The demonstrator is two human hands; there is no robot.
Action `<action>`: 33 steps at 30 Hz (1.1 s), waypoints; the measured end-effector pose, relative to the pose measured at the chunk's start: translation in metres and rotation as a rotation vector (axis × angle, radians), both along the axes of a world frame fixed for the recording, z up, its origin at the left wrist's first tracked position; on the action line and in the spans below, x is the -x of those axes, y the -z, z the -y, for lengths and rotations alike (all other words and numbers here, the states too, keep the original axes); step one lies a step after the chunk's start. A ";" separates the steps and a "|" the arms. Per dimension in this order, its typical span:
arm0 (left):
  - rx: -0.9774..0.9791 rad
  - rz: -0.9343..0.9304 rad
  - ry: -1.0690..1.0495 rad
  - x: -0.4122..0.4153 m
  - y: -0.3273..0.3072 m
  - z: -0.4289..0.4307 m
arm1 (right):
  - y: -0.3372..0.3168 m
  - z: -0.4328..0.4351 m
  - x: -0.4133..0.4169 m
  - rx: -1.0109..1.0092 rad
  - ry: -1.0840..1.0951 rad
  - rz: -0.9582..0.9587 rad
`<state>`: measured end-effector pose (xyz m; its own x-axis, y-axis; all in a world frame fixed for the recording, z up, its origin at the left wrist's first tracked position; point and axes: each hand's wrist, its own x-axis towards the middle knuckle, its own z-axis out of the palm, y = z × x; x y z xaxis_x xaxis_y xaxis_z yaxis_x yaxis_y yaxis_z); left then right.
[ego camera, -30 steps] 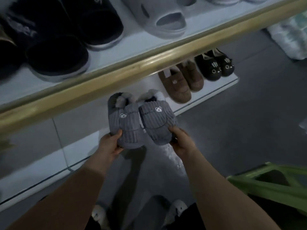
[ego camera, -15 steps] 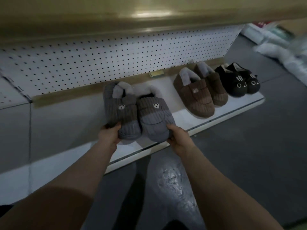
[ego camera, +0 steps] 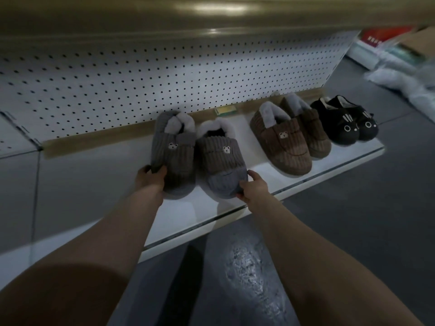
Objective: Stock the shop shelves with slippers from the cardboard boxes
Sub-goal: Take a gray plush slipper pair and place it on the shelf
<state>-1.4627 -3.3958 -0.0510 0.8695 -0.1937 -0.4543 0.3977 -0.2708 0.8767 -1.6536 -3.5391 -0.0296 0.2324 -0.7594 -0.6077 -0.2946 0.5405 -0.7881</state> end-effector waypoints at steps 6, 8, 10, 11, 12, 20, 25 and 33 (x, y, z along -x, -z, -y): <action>0.010 -0.028 0.033 0.011 0.002 -0.007 | 0.006 -0.001 0.006 0.029 -0.020 0.016; 0.010 -0.045 0.025 0.018 0.000 -0.008 | 0.004 -0.001 0.010 0.034 -0.015 0.033; -0.005 -0.058 0.001 0.027 -0.004 -0.009 | -0.002 -0.002 0.015 0.041 -0.030 0.041; -0.011 -0.055 -0.013 0.032 -0.007 -0.010 | -0.005 -0.002 0.017 0.048 -0.040 0.042; -0.007 -0.065 -0.017 0.037 -0.008 -0.010 | -0.008 -0.002 0.018 0.061 -0.049 0.040; 0.029 -0.221 0.067 0.085 -0.042 -0.007 | -0.057 -0.010 0.043 0.075 -0.113 0.121; 0.084 -0.339 0.172 0.123 -0.100 -0.005 | -0.106 -0.031 0.069 0.013 -0.153 0.085; -0.085 -0.356 0.338 0.167 -0.223 -0.016 | -0.214 -0.059 0.111 -0.079 -0.136 0.032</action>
